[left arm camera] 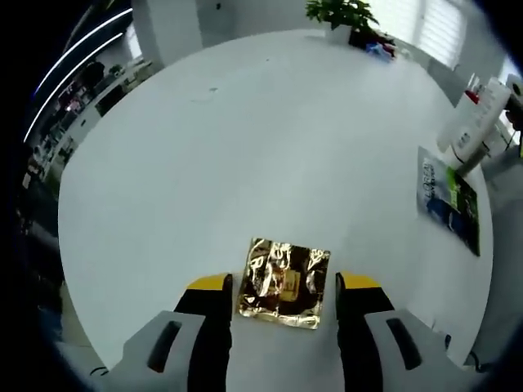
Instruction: Arrange the skincare products in the storage area until every visible bottle or jar stands upright without overlapping.
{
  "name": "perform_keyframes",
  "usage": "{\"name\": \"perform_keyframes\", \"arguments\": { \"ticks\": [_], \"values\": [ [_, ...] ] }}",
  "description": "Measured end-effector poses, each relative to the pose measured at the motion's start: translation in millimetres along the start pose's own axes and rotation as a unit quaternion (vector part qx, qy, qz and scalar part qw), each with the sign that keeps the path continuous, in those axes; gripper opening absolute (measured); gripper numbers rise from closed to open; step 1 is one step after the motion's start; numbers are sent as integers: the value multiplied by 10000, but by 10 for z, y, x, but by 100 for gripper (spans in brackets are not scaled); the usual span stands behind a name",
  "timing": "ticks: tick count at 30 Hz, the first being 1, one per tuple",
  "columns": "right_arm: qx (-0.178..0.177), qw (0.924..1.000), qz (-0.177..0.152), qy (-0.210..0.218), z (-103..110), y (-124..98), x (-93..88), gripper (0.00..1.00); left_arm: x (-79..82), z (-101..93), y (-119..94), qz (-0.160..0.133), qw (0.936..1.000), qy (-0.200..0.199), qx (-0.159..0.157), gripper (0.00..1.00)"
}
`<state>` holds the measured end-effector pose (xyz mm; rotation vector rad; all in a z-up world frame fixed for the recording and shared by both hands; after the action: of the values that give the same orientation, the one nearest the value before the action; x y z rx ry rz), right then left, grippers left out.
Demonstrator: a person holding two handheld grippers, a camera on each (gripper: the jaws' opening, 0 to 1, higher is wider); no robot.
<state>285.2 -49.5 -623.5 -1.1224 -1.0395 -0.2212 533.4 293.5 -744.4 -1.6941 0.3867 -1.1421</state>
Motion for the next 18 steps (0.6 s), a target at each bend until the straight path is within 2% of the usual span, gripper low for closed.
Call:
{"name": "perform_keyframes", "arguments": {
  "ticks": [7, 11, 18],
  "values": [
    [-12, 10000, -10, 0, 9, -14, -10, 97, 4, -150, -20, 142, 9999, 28, -3, 38],
    [-6, 10000, -32, -23, 27, -30, -1, 96, 1, -218, -24, 233, 9997, 41, 1, 37],
    [-14, 10000, -81, -41, 21, -50, 7, 96, -37, -417, -62, 479, 9983, 289, -128, 37]
  ]
}}
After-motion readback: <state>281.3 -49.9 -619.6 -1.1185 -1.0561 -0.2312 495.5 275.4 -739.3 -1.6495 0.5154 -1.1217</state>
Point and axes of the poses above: the point that each gripper's makers call its tool centre point, and the gripper's own axes: y roughly forward along the fingers, z roughly to its left, x roughly out of its top, the point moved 2 cm from there along -y, roughly backward along the fingers, and after that the axes turned 2 degrees about -x, right-handed, at the moved point
